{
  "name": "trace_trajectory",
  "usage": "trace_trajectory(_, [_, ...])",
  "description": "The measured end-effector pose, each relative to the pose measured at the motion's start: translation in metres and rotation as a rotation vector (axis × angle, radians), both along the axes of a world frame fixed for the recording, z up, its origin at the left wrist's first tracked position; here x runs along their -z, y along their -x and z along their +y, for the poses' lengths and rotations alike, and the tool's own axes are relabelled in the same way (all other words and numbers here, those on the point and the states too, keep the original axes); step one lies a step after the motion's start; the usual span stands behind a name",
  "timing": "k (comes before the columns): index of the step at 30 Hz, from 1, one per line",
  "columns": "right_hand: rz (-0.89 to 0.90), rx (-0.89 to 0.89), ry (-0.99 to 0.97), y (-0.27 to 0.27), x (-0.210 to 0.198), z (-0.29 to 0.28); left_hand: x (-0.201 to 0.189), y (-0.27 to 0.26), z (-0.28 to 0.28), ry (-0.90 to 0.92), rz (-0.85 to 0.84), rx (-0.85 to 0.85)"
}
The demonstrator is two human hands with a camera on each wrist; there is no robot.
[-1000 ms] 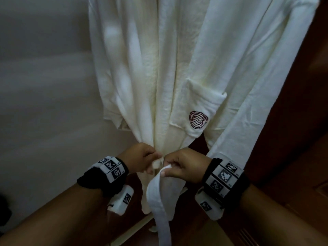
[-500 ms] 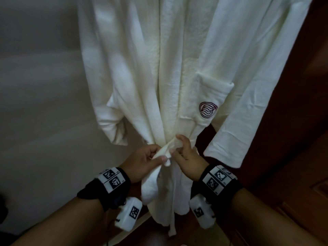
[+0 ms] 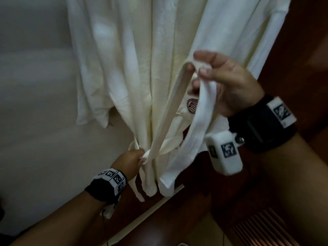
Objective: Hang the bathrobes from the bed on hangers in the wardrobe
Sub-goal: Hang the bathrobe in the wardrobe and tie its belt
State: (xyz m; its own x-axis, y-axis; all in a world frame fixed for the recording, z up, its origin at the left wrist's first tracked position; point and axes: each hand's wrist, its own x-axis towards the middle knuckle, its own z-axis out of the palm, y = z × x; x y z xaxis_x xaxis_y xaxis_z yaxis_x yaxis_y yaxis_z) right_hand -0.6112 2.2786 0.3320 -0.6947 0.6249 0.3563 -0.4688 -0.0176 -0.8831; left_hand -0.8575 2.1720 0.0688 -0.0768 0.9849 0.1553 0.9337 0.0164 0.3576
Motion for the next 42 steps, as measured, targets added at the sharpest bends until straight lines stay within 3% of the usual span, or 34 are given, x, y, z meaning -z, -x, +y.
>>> trace_trajectory(4, [0.101,0.151,-0.433,0.031,-0.027,0.007,0.0,0.004,-0.013,-0.025,-0.016,0.056])
trace_trajectory(6, [-0.065,0.332,-0.721,0.056,-0.008,0.008,-0.008,0.005,-0.023,-0.03,-0.055,0.124])
trace_trajectory(8, [-0.422,0.478,-0.984,0.076,0.038,0.011,-0.019,0.004,-0.033,-0.076,-0.092,0.178])
trace_trajectory(9, [-0.667,0.425,-1.064,0.082,0.072,0.011,-0.025,0.004,-0.038,-0.11,-0.102,0.197])
trace_trajectory(10, [-0.96,0.263,-1.11,0.086,0.108,0.01,-0.031,0.003,-0.043,-0.137,-0.108,0.21])
trace_trajectory(12, [-1.469,-0.216,-1.203,0.09,0.173,-0.003,-0.038,0.001,-0.052,-0.148,-0.095,0.239])
trace_trajectory(14, [-1.646,-0.518,-1.245,0.091,0.205,-0.016,-0.035,-0.002,-0.058,-0.082,-0.069,0.286])
trace_trajectory(15, [-1.634,-0.544,-1.202,0.09,0.207,-0.02,-0.033,-0.003,-0.06,-0.06,-0.081,0.295])
trace_trajectory(17, [-1.441,-0.45,-1.138,0.088,0.195,-0.02,-0.029,0.0,-0.062,-0.065,-0.135,0.267])
trace_trajectory(21, [-0.977,-0.011,-0.942,0.058,0.158,-0.012,-0.031,0.005,-0.059,-0.132,-0.166,0.196])
trace_trajectory(23, [-0.826,0.21,-0.863,0.038,0.152,-0.01,-0.034,0.003,-0.055,-0.144,-0.174,0.19])
trace_trajectory(25, [-0.846,0.374,-0.802,0.016,0.16,-0.011,-0.037,0.0,-0.051,-0.153,-0.199,0.204])
trace_trajectory(27, [-1.019,0.402,-0.734,-0.003,0.179,-0.017,-0.039,-0.004,-0.044,-0.174,-0.222,0.232])
trace_trajectory(30, [-1.247,0.268,-0.631,-0.018,0.222,-0.026,-0.041,-0.014,-0.035,-0.193,-0.252,0.26])
trace_trajectory(34, [-1.25,0.109,-0.365,-0.018,0.246,-0.04,-0.041,-0.024,-0.026,-0.211,-0.251,0.26])
trace_trajectory(37, [-1.182,0.244,-0.494,-0.015,0.221,-0.04,-0.04,-0.021,-0.024,-0.179,-0.207,0.243])
trace_trajectory(42, [-0.615,0.731,-0.832,-0.001,0.127,-0.021,-0.039,-0.018,-0.033,-0.122,-0.094,0.259])
